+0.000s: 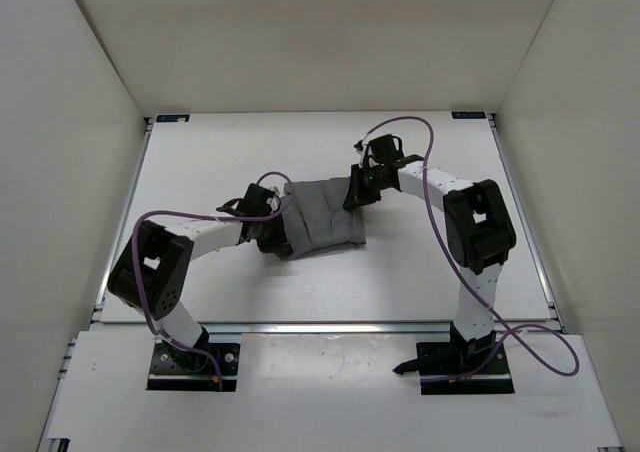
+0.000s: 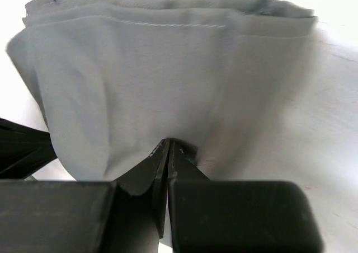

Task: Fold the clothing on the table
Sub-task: Fold the skirt

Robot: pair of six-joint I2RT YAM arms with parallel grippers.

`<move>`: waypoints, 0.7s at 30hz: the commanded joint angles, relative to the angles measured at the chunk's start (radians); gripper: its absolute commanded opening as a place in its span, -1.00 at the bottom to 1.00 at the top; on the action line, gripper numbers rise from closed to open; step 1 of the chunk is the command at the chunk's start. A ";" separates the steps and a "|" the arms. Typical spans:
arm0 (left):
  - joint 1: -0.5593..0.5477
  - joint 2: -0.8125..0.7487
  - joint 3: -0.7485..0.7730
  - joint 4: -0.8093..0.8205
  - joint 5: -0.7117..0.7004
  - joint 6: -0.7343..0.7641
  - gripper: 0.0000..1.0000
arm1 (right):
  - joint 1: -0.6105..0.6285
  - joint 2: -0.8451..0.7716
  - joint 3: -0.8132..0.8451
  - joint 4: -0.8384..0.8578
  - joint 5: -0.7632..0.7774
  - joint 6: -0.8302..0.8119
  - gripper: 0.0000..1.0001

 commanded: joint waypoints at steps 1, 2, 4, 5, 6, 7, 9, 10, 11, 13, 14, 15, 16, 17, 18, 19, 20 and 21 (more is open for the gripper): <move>0.007 0.005 0.000 -0.002 -0.036 0.033 -1.00 | -0.015 0.003 0.005 0.035 -0.009 -0.019 -1.00; 0.007 0.014 0.010 -0.008 -0.031 0.035 -1.00 | -0.017 0.006 0.008 0.035 -0.010 -0.014 -1.00; 0.004 0.023 0.052 -0.033 -0.034 0.055 -1.00 | -0.024 0.014 0.017 0.030 -0.012 -0.014 -1.00; 0.004 0.011 0.060 -0.052 -0.034 0.061 -1.00 | -0.024 0.010 0.020 0.024 -0.012 -0.019 -1.00; 0.013 0.014 0.080 -0.060 -0.031 0.067 -1.00 | -0.024 -0.001 0.035 0.016 -0.030 -0.019 -0.99; 0.018 -0.006 0.094 -0.077 -0.031 0.073 -1.00 | -0.030 -0.010 0.041 0.010 -0.027 -0.010 -1.00; 0.030 -0.047 0.131 -0.106 -0.034 0.091 -0.87 | -0.033 -0.052 0.078 -0.002 -0.026 -0.017 -0.86; 0.047 -0.084 0.154 -0.115 -0.040 0.102 -0.54 | -0.039 -0.084 0.093 -0.007 -0.024 -0.025 -0.69; 0.056 -0.117 0.163 -0.126 -0.039 0.119 -0.21 | -0.044 -0.114 0.098 -0.017 -0.021 -0.026 -0.44; 0.096 -0.173 0.207 -0.158 -0.062 0.163 0.18 | -0.059 -0.171 0.101 -0.019 -0.019 -0.022 -0.09; 0.111 -0.206 0.220 -0.183 -0.076 0.202 0.35 | -0.070 -0.206 0.104 -0.025 -0.019 -0.026 0.12; 0.120 -0.230 0.246 -0.221 -0.117 0.234 0.42 | -0.088 -0.243 0.094 -0.022 -0.012 -0.028 0.39; 0.120 -0.242 0.272 -0.249 -0.149 0.258 0.45 | -0.099 -0.257 0.065 -0.019 -0.009 -0.043 0.51; 0.119 -0.259 0.290 -0.299 -0.201 0.285 0.56 | -0.104 -0.283 0.048 -0.015 0.002 -0.052 0.61; 0.117 -0.271 0.316 -0.345 -0.221 0.298 0.68 | -0.109 -0.309 0.022 -0.030 0.042 -0.057 0.66; 0.119 -0.276 0.336 -0.371 -0.265 0.323 0.75 | -0.113 -0.319 0.008 -0.040 0.081 -0.078 0.72; 0.120 -0.291 0.342 -0.404 -0.304 0.353 0.87 | -0.122 -0.323 0.008 -0.082 0.111 -0.080 0.73; 0.120 -0.312 0.344 -0.427 -0.326 0.358 0.98 | -0.122 -0.337 0.002 -0.131 0.138 -0.083 0.74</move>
